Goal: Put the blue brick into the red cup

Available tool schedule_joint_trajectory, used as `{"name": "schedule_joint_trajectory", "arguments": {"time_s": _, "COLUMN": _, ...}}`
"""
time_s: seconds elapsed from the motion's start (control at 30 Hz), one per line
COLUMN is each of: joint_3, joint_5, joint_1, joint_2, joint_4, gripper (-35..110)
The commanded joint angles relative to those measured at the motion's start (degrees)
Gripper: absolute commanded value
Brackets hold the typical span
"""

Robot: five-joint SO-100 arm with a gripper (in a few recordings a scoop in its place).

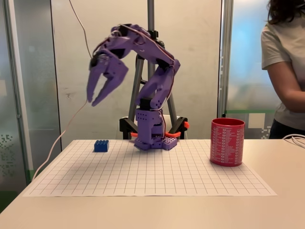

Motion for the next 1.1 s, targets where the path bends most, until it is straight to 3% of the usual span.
{"name": "schedule_joint_trajectory", "arguments": {"time_s": 0.0, "joint_3": -6.6, "joint_5": 5.7, "joint_1": 9.4, "joint_2": -4.6, "joint_4": 2.2, "gripper": 0}}
{"name": "schedule_joint_trajectory", "arguments": {"time_s": 0.17, "joint_3": -9.0, "joint_5": 11.7, "joint_1": 18.3, "joint_2": -11.6, "joint_4": 5.9, "gripper": 0}}
{"name": "schedule_joint_trajectory", "arguments": {"time_s": 0.67, "joint_3": 2.3, "joint_5": -3.2, "joint_1": 46.7, "joint_2": -1.7, "joint_4": 10.2, "gripper": 0}}
{"name": "schedule_joint_trajectory", "arguments": {"time_s": 0.9, "joint_3": 20.8, "joint_5": 6.2, "joint_1": 42.1, "joint_2": 11.4, "joint_4": 0.7, "gripper": 0}}
{"name": "schedule_joint_trajectory", "arguments": {"time_s": 1.07, "joint_3": 24.3, "joint_5": 11.4, "joint_1": 36.0, "joint_2": 7.7, "joint_4": -1.7, "gripper": 0}}
